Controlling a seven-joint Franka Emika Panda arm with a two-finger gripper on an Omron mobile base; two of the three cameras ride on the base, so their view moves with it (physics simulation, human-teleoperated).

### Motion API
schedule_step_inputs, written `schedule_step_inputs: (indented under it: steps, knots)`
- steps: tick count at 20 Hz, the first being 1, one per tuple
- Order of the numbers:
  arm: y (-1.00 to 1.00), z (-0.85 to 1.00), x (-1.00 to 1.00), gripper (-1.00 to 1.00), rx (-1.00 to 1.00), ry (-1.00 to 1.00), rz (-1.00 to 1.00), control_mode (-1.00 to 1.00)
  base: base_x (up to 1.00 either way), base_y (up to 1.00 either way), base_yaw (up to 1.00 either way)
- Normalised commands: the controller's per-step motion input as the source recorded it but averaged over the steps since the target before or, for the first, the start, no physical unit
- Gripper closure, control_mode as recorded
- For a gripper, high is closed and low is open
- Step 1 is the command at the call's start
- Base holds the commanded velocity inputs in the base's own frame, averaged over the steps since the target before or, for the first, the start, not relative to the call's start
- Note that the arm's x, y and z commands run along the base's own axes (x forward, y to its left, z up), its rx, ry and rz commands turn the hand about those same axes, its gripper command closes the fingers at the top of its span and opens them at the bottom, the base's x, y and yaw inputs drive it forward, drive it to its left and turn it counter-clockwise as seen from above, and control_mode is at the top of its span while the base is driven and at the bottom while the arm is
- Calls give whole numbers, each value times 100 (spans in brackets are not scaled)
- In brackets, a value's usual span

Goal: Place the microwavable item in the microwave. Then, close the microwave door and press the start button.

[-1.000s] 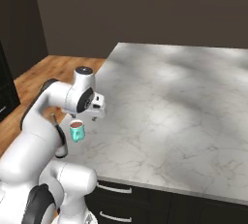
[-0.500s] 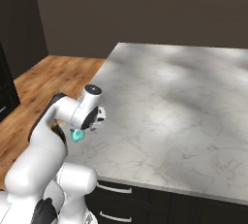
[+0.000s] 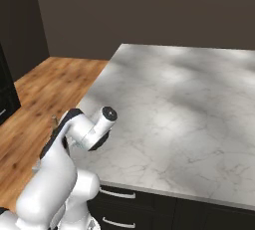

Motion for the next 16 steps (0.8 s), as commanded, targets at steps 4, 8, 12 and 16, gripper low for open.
schedule_step_inputs:
  steps: [4,8,12,16]
  knots:
    - [0,-11,29,-100,20,-18,14,-100,0,0,0]
    - [7,-32,22,-100,16,-16,13,-100,0,0,0]
    - [23,-37,25,-100,16,-13,8,-100,0,0,0]
    - [18,-30,10,-100,11,-6,0,-100,0,0,0]
